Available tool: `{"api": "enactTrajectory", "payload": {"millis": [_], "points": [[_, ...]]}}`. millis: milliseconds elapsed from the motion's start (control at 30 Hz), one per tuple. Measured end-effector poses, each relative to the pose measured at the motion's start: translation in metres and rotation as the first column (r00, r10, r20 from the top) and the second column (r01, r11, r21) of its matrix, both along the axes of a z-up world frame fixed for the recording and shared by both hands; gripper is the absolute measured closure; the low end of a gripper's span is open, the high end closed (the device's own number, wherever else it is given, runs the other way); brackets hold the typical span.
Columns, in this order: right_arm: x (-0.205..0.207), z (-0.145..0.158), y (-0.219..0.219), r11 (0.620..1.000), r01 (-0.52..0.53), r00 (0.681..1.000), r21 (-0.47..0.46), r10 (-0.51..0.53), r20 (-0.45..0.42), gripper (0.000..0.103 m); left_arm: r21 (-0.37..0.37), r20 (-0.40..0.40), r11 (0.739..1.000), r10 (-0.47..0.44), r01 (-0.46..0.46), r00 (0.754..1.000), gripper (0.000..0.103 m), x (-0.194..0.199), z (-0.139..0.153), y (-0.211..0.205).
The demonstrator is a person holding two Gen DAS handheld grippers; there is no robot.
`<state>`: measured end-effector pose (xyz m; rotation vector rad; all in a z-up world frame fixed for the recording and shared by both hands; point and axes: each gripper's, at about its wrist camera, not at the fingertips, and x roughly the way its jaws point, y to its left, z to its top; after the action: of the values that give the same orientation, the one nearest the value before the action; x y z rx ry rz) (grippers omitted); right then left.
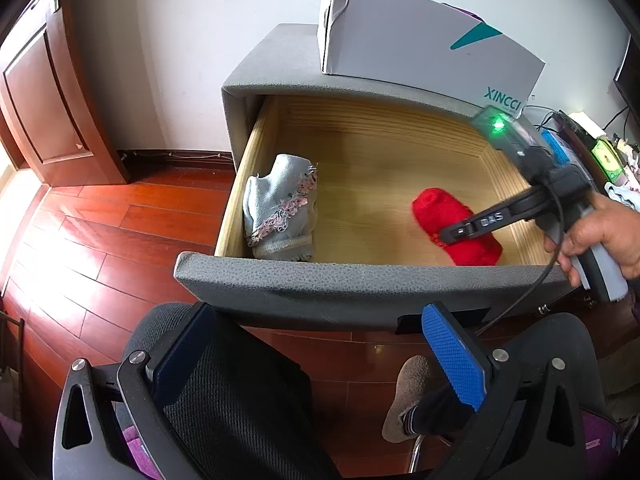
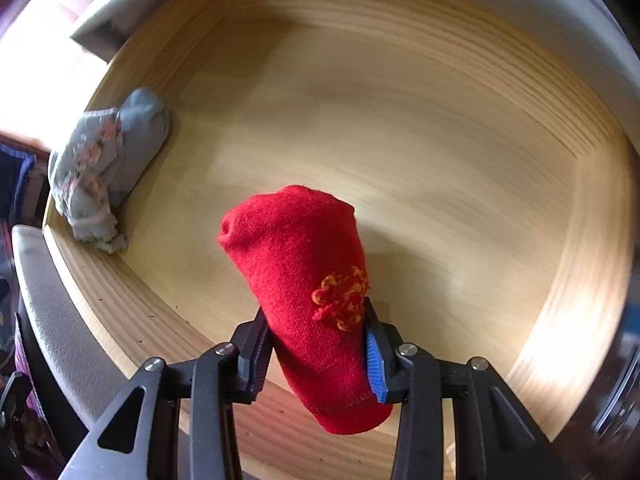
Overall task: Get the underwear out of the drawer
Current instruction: 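Lift the red sock and release it into the white box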
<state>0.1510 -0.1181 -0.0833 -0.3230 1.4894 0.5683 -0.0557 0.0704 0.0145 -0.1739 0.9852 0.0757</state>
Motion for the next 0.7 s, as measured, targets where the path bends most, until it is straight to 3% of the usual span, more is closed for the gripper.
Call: {"api": "enactTrajectory", "payload": {"millis": [433, 700], "points": [[-0.020, 0.027, -0.048, 0.960, 0.219, 0.966, 0.172, -0.238, 0.098, 0.064, 0.014, 0.028, 1.000, -0.017, 0.017, 0.999, 0.000, -0.003, 0.003, -0.004], [-0.009, 0.036, -0.068, 0.947, 0.243, 0.948, 0.209, -0.278, 0.157, 0.064, 0.016, 0.020, 1.000, -0.007, 0.006, 1.000, 0.000, -0.002, 0.001, -0.003]]}}
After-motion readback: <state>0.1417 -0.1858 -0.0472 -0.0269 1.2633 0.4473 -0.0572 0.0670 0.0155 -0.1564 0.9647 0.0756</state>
